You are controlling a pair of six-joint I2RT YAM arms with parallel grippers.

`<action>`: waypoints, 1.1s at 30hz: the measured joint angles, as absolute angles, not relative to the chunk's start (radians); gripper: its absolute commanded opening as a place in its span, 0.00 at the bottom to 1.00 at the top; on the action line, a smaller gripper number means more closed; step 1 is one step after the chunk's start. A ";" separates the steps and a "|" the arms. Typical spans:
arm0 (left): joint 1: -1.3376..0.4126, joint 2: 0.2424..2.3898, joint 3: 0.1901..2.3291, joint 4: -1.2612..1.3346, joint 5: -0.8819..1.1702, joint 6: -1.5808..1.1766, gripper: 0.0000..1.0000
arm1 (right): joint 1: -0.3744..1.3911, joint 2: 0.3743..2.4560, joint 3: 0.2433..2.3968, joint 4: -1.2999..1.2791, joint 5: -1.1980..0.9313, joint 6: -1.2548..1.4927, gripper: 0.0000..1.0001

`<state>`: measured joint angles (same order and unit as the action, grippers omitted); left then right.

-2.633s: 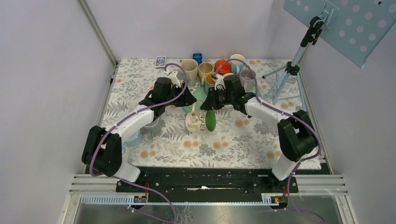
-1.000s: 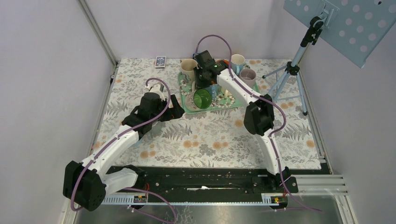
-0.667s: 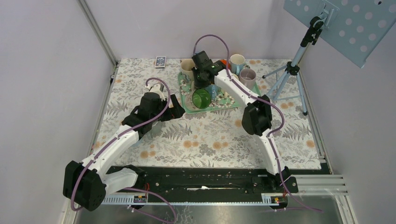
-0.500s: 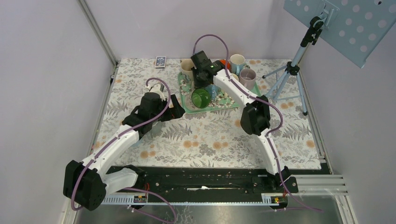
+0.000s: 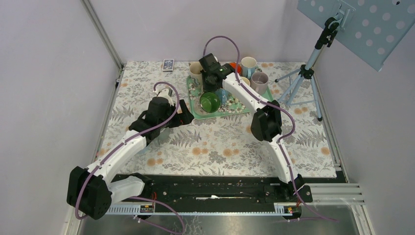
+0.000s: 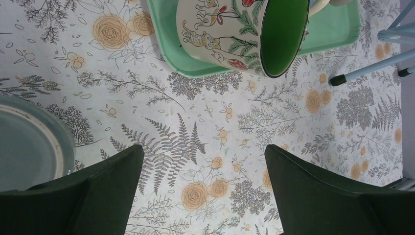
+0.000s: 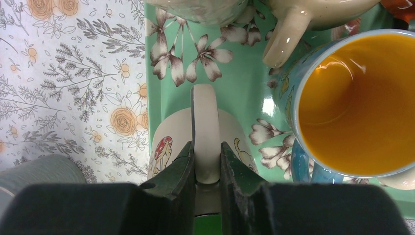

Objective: Turn the mug right side up
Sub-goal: Place the cup on the tray.

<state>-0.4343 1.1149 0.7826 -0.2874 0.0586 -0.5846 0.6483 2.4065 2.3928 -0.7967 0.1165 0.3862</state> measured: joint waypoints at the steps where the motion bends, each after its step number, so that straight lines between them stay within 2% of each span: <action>1: -0.434 1.115 0.783 -0.288 0.057 -0.585 0.99 | 0.648 2.407 2.393 -0.796 0.118 0.387 0.12; 12: -0.434 1.116 0.783 -0.296 0.056 -0.585 0.99 | 0.649 2.418 2.393 -0.737 0.164 0.411 0.17; 18: -0.434 1.136 0.786 -0.299 0.056 -0.585 0.99 | 0.649 2.431 2.393 -0.658 0.188 0.416 0.23; 28: -0.434 1.181 0.800 -0.300 0.056 -0.604 0.99 | 0.649 2.450 2.411 -0.619 0.218 0.427 0.20; 33: -0.432 1.249 0.872 -0.314 0.036 -0.631 0.99 | 0.649 2.457 2.426 -0.633 0.225 0.431 0.17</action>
